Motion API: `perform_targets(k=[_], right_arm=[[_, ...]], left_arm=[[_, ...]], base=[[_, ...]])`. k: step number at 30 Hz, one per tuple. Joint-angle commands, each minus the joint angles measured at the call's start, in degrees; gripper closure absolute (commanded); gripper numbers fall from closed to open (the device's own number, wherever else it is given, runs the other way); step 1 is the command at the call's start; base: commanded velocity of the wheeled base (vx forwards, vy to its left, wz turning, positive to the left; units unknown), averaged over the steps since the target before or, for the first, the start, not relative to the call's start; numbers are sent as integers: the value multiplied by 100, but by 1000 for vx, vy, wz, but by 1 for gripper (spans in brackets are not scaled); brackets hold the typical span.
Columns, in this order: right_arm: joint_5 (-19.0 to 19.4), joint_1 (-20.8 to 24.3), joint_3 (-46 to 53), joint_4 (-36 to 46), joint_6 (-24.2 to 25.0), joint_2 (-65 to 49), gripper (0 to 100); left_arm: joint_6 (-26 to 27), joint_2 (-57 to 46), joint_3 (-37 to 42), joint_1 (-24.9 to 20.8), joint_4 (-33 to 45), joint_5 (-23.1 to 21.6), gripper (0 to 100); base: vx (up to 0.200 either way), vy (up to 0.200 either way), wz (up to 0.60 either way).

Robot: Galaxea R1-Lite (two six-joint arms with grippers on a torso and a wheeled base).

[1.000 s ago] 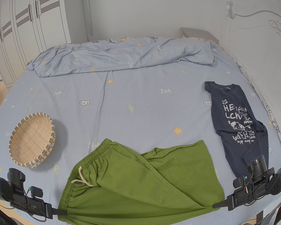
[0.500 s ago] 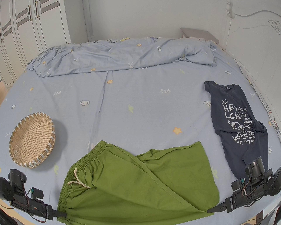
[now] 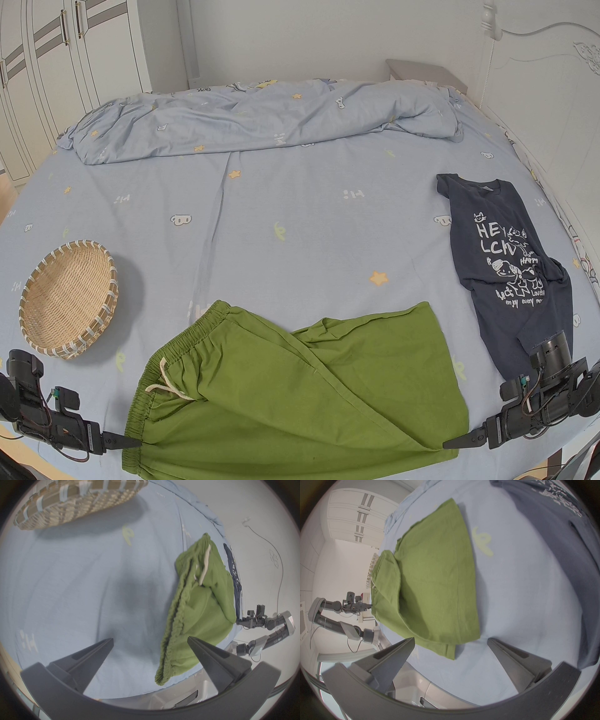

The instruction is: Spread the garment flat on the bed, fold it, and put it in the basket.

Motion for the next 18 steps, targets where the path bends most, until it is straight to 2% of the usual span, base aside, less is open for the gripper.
perform_targets(k=[1, 3, 6, 9, 10, 11, 13, 15, 18], right_arm=[[30, -127, -126, -17, 218, -720, 0], [39, -188, -223, -8, 342, -966, 0], [39, -329, -460, 18, 552, -1256, 0], [39, -487, -689, 27, 552, -1274, 0], [39, -487, -689, 27, 552, -1274, 0], [39, -566, -961, 27, 552, -1265, 0], [39, -645, -1269, 36, 552, -1204, 0], [39, -654, -1585, 53, 552, -1063, 0], [39, -645, -2033, 36, 552, -764, 0]], left_arm=[[-179, -597, -401, 152, 251, -14, 0], [-311, -773, -700, 46, 568, -32, 0], [-768, -1019, -1526, -349, 1157, -41, 0], [-1752, -1001, -2396, -797, 1324, -32, 0], [-1752, -1001, -2396, -797, 1324, -32, 0], [-2464, -887, -3002, -1166, 1324, -14, 0], [-2912, -764, -3494, -1492, 1324, -14, 0], [-3123, -571, -3899, -1826, 1315, -14, 0], [-3106, -219, -4400, -2195, 1297, -14, 0]], base=[[0, 0, 0], [0, 0, 0], [0, 0, 0], [0, 0, 0], [0, 0, 0], [0, 0, 0], [0, 0, 0], [0, 0, 0], [0, 0, 0]])
